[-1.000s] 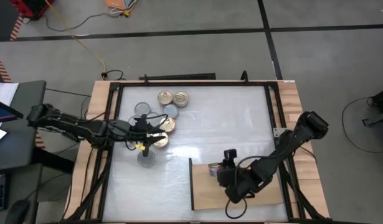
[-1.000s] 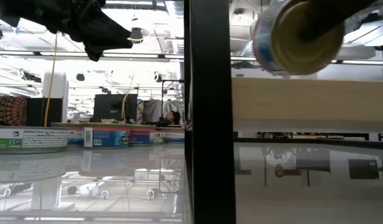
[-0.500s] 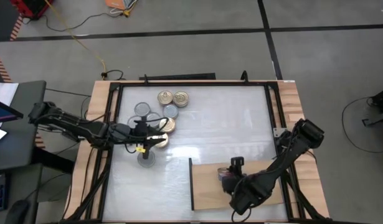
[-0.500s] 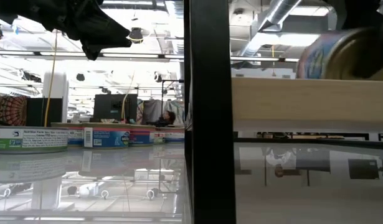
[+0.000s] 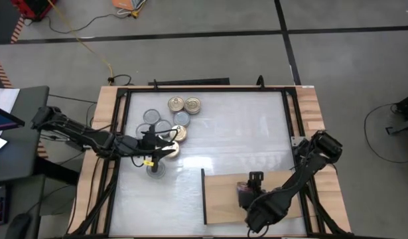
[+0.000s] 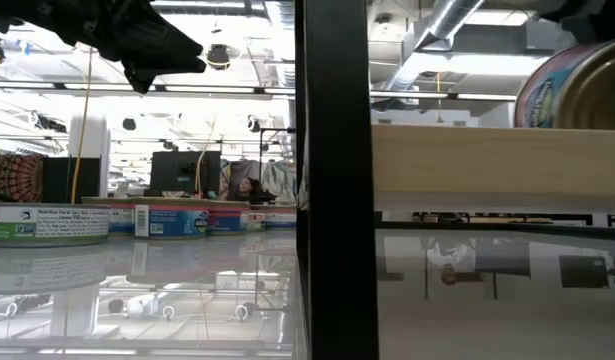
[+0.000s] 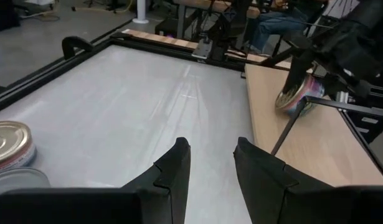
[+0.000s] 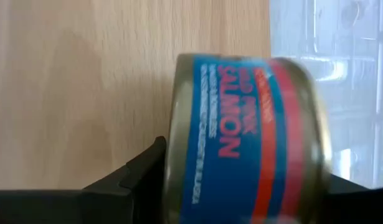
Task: Stack canned seafood by type on shelf
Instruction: Put the blue pink tuna can on the shelf
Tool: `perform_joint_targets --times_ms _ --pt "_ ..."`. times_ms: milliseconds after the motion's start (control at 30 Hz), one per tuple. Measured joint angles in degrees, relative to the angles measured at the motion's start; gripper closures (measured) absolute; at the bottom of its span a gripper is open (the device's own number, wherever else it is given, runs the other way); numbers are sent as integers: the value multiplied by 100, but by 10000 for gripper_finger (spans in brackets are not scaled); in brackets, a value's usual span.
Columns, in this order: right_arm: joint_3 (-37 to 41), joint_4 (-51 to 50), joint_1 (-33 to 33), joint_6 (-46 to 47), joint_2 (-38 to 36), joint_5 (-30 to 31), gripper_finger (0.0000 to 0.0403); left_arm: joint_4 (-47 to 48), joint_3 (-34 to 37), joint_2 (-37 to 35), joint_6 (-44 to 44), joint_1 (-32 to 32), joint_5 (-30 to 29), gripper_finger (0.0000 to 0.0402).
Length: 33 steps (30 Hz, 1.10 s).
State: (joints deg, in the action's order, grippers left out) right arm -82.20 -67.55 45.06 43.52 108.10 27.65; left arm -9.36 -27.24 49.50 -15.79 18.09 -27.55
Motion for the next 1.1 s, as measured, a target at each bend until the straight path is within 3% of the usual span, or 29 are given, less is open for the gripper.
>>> perform_joint_targets --times_ms 700,1100 --pt "-94 685 -74 -39 -5 -554 148 12 2 0 50 130 56 281" --pt "-94 717 -435 98 -11 -849 147 237 9 -1 52 128 142 281"
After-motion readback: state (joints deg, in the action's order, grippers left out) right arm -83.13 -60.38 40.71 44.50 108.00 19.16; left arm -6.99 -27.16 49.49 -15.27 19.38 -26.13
